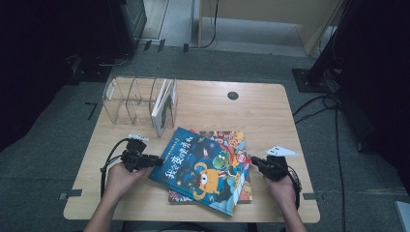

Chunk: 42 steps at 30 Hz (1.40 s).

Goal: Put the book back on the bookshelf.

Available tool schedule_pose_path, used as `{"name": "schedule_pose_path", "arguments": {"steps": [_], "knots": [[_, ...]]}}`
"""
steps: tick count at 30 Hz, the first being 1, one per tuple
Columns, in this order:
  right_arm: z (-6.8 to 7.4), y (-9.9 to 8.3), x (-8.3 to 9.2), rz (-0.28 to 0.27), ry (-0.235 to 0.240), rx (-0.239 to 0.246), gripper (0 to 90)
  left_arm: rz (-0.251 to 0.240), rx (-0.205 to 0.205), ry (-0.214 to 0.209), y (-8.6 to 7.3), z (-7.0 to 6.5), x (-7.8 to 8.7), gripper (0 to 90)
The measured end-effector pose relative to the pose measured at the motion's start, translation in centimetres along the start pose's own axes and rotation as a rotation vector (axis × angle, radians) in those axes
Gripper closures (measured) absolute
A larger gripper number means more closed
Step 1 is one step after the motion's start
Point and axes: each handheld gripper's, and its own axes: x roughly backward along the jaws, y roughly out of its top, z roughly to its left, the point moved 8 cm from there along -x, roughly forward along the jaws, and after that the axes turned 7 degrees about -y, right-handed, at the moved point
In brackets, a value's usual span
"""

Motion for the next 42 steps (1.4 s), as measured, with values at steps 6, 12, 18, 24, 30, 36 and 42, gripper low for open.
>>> {"name": "schedule_pose_path", "arguments": {"steps": [6,12,18,24,30,36,42], "knots": [[0.0,0.6,-0.8,-0.008,0.013,0.001,90.0,-0.005,0.009,0.004,0.0,-0.1,-0.6,46.3],[0.0,1.2,-1.6,-0.005,0.014,0.007,90.0,-0.020,0.035,-0.017,0.2,0.1,-0.7,42.4],[0.2,1.4,-2.0,-0.014,0.029,-0.009,90.0,-0.014,0.041,-0.015,0.2,0.3,-0.8,39.9],[0.6,0.3,-1.1,-0.010,0.027,-0.002,90.0,0.002,0.033,-0.016,0.5,0.4,-1.0,41.4],[1.7,-0.5,0.3,-0.027,0.025,0.021,90.0,0.014,0.033,-0.041,0.9,0.3,-1.4,41.6],[3.4,-1.2,1.5,-0.023,0.056,0.048,90.0,0.018,0.066,-0.076,1.1,0.5,-1.6,43.7],[4.4,-1.4,1.4,-0.015,0.060,0.087,90.0,0.053,0.077,-0.081,1.1,0.2,-2.1,37.9]]}}
